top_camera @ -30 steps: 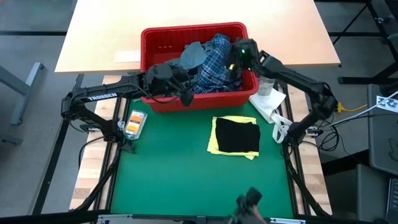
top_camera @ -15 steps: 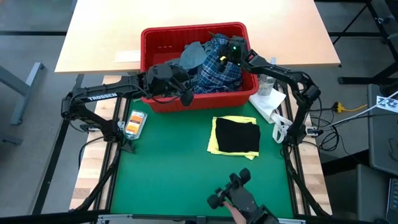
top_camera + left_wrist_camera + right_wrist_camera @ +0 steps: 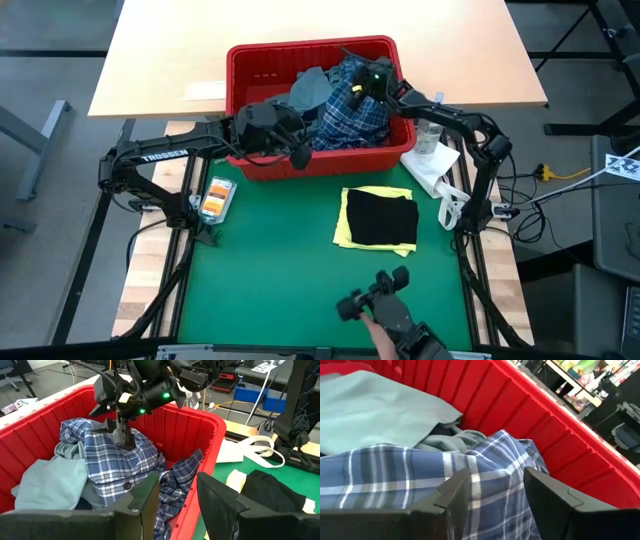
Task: Fold Laundry from Bin
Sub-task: Fold the blue shirt
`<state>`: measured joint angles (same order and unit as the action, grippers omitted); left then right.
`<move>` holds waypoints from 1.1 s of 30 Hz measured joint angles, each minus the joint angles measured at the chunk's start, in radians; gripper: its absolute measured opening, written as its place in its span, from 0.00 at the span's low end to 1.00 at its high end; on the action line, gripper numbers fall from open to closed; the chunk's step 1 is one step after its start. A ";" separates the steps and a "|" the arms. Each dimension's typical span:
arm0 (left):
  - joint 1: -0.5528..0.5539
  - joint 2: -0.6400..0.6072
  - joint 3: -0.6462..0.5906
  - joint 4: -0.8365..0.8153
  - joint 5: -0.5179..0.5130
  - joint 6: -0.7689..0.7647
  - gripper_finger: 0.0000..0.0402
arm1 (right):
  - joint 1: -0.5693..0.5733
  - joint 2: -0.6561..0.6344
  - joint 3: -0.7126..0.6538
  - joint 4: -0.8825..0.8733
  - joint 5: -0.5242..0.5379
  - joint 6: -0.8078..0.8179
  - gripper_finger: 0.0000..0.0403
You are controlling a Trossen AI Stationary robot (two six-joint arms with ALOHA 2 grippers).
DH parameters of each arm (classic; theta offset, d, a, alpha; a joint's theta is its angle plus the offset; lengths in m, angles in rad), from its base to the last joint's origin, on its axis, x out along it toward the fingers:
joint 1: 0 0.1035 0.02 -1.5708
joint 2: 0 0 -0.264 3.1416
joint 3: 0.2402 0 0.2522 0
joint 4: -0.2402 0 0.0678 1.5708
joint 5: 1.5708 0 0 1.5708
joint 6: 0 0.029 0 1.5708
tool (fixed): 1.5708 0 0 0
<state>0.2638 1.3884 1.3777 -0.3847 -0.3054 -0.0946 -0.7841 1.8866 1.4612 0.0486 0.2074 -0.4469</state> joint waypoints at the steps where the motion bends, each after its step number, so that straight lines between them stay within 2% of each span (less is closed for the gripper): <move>1: 0.000 0.000 0.000 0.000 0.000 0.000 0.32 | -0.004 0.000 0.000 -0.007 -0.005 0.006 0.47; 16: 0.000 0.000 0.000 -0.023 0.001 -0.002 0.32 | -0.041 0.124 0.000 -0.047 -0.167 0.026 0.46; 20: 0.000 0.000 0.000 -0.031 0.001 -0.002 0.32 | -0.041 0.129 0.000 -0.048 -0.167 0.025 0.37; 28: 0.000 0.000 0.000 -0.032 0.002 -0.002 0.32 | -0.041 0.129 0.000 0.011 -0.166 0.023 0.03; 33: 0.000 0.000 0.000 -0.050 0.002 -0.002 0.32 | -0.040 0.117 0.000 0.016 -0.174 0.024 0.07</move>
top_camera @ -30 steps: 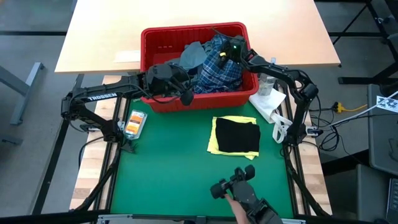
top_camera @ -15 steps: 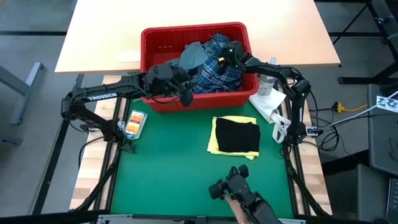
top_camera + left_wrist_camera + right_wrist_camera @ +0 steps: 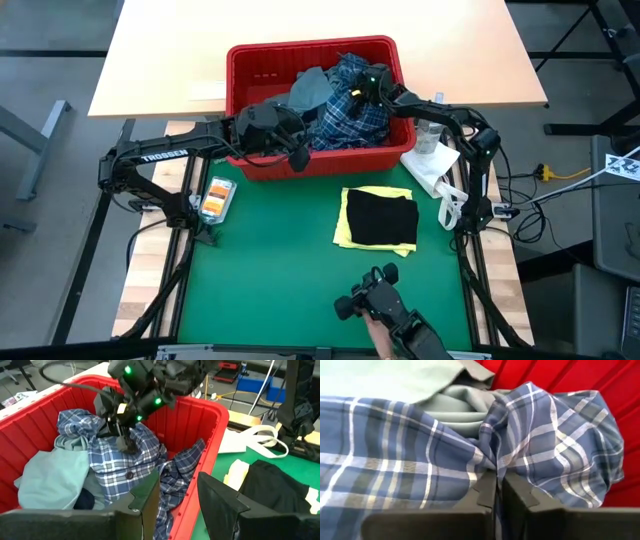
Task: Fold Laundry from Bin
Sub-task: Fold the blue shirt
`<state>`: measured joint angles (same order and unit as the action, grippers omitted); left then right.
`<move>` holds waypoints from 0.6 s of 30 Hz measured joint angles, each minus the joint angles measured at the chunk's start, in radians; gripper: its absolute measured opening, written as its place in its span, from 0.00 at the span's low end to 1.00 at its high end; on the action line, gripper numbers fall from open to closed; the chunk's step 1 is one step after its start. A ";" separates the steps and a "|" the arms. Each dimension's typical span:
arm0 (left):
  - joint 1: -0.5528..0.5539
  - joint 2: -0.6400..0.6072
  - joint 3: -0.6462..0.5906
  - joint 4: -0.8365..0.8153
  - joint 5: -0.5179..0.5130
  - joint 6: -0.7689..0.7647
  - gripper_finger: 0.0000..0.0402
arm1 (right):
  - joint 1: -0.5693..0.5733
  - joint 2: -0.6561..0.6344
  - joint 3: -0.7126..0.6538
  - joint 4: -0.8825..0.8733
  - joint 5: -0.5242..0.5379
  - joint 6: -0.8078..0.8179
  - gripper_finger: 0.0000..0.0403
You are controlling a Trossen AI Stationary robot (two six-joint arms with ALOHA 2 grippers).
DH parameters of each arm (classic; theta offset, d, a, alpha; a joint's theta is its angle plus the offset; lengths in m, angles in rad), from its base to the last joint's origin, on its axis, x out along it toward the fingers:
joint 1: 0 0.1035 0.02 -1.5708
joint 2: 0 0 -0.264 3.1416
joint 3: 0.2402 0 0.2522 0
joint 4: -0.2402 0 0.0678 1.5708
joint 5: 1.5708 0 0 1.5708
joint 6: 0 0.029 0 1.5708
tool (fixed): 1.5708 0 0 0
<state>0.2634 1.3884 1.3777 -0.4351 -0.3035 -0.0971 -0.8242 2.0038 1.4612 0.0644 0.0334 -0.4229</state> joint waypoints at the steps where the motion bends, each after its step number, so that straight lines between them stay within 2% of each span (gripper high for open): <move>1: 0.000 0.000 0.000 -0.004 0.000 0.000 0.32 | 0.000 -0.007 0.000 -0.005 -0.006 0.000 0.07; 6: 0.000 0.000 0.000 -0.003 0.001 0.000 0.32 | 0.000 -0.069 0.000 -0.007 -0.055 0.000 0.02; 10: 0.000 0.000 0.000 -0.003 0.002 0.000 0.32 | 0.000 -0.138 0.000 -0.008 -0.099 0.000 0.03; 18: 0.000 0.000 0.000 -0.003 0.002 0.000 0.32 | 0.032 -0.284 -0.001 -0.017 -0.265 0.033 0.01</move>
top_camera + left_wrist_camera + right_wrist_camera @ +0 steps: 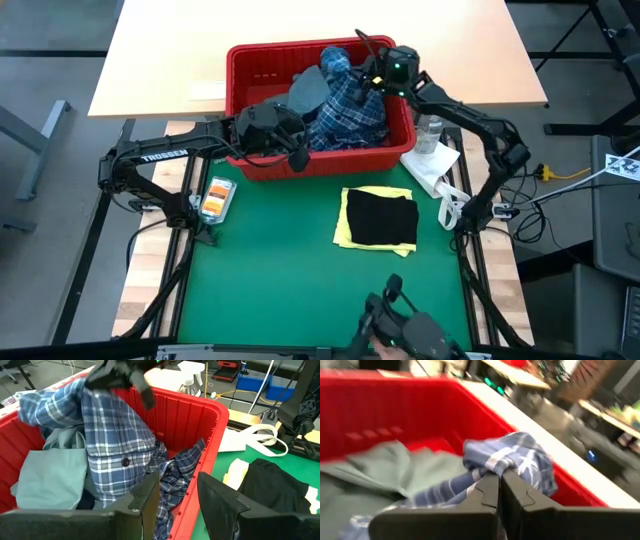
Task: Fold Laundry from Bin
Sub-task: Fold the blue shirt
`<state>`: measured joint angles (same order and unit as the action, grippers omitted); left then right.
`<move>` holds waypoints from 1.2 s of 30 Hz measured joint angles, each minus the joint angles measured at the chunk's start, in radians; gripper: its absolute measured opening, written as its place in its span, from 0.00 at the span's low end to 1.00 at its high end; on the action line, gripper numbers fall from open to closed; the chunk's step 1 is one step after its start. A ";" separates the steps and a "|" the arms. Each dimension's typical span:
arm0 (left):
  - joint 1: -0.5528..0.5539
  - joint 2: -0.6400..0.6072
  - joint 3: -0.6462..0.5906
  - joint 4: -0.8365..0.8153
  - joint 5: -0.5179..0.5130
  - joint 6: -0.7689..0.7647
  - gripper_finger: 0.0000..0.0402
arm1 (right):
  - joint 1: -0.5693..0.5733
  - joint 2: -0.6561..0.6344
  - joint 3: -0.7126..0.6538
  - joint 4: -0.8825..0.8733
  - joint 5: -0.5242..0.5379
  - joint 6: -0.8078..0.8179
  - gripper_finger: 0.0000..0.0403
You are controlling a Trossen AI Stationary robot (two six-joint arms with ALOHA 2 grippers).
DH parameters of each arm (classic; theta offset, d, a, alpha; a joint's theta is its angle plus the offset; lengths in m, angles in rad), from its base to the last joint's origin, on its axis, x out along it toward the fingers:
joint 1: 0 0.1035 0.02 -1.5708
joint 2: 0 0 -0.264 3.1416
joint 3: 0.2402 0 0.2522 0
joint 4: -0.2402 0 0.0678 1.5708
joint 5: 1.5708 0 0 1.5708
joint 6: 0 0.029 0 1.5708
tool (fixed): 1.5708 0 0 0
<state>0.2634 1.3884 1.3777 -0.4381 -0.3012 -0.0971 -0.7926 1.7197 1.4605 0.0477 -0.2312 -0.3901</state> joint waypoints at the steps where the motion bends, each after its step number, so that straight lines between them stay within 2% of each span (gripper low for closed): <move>1: 0.000 0.000 0.000 0.000 0.000 0.000 0.32 | 0.008 -0.022 0.000 -0.005 -0.024 0.000 0.02; 6: 0.000 0.000 0.000 -0.008 -0.002 0.029 0.32 | 0.061 -0.137 0.000 -0.015 -0.103 0.000 0.01; 14: 0.000 0.000 0.000 -0.007 -0.030 0.060 0.32 | 0.108 -0.342 0.000 -0.087 -0.166 -0.020 0.01; 23: 0.000 0.000 0.000 -0.007 -0.030 0.107 0.32 | 0.105 -0.547 0.000 -0.197 -0.176 -0.043 0.01; 36: 0.000 0.000 0.000 -0.007 -0.030 0.107 0.32 | 0.106 -0.715 0.000 -0.442 -0.237 -0.024 0.01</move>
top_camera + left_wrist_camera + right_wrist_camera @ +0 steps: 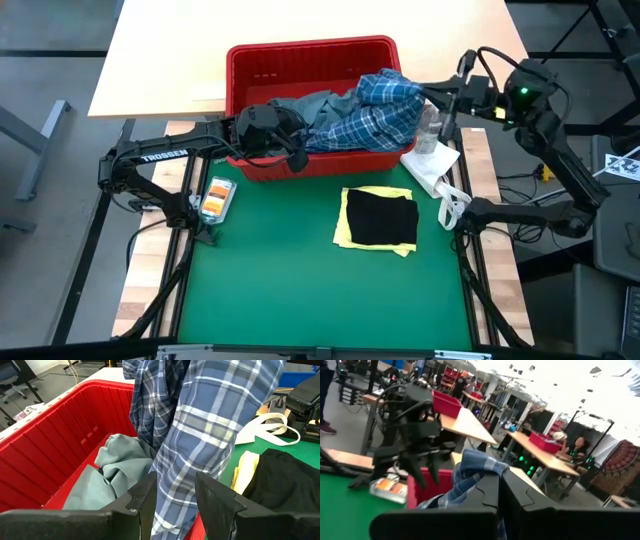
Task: Fold Laundry from Bin
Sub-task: Fold the blue shirt
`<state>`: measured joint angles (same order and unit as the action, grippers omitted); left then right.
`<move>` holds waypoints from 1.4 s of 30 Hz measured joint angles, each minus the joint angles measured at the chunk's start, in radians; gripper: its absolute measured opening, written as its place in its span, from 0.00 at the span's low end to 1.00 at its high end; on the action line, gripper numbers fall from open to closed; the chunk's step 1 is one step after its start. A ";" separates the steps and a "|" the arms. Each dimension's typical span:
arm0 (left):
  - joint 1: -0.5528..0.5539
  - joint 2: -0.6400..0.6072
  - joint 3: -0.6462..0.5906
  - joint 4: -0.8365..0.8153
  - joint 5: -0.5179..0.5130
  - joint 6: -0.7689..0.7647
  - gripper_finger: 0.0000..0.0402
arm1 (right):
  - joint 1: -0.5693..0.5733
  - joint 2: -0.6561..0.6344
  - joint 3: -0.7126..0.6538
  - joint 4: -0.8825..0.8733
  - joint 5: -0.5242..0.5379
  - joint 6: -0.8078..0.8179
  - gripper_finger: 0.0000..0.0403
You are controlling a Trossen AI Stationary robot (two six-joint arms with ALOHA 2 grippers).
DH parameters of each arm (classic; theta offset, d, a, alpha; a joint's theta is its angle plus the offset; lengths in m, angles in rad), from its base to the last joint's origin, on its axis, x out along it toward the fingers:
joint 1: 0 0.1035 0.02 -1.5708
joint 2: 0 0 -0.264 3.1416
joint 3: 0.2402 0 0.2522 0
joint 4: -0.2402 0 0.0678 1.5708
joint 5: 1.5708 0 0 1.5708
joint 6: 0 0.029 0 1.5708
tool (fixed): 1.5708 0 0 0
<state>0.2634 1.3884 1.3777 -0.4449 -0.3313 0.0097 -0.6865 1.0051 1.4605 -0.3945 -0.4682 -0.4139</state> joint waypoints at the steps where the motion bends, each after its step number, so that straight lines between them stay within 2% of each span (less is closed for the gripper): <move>1: 0.000 0.000 0.000 0.000 0.000 0.000 0.32 | 0.000 -0.008 0.000 -0.020 0.000 0.000 0.01; 10: 0.000 0.000 0.000 0.000 0.000 -0.001 0.32 | 0.000 -0.056 0.000 -0.092 -0.027 0.020 0.02; 22: 0.000 0.000 0.000 0.000 0.000 -0.001 0.32 | 0.000 -0.078 0.000 -0.072 -0.286 0.201 0.02; 33: 0.000 0.000 0.000 0.001 0.000 -0.001 0.32 | 0.002 -0.110 0.000 -0.078 -0.314 0.248 0.02; 37: 0.000 0.000 0.000 0.001 0.000 -0.001 0.32 | 0.084 -0.119 0.000 -0.080 -0.312 0.305 0.02; 42: 0.000 0.000 0.000 0.001 0.000 -0.001 0.32 | 0.299 -0.120 0.001 -0.082 -0.300 0.306 0.02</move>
<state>0.2631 1.3884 1.3777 -0.4442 -0.3313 0.0090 -0.3879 0.8852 1.4612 -0.4767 -0.7681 -0.1084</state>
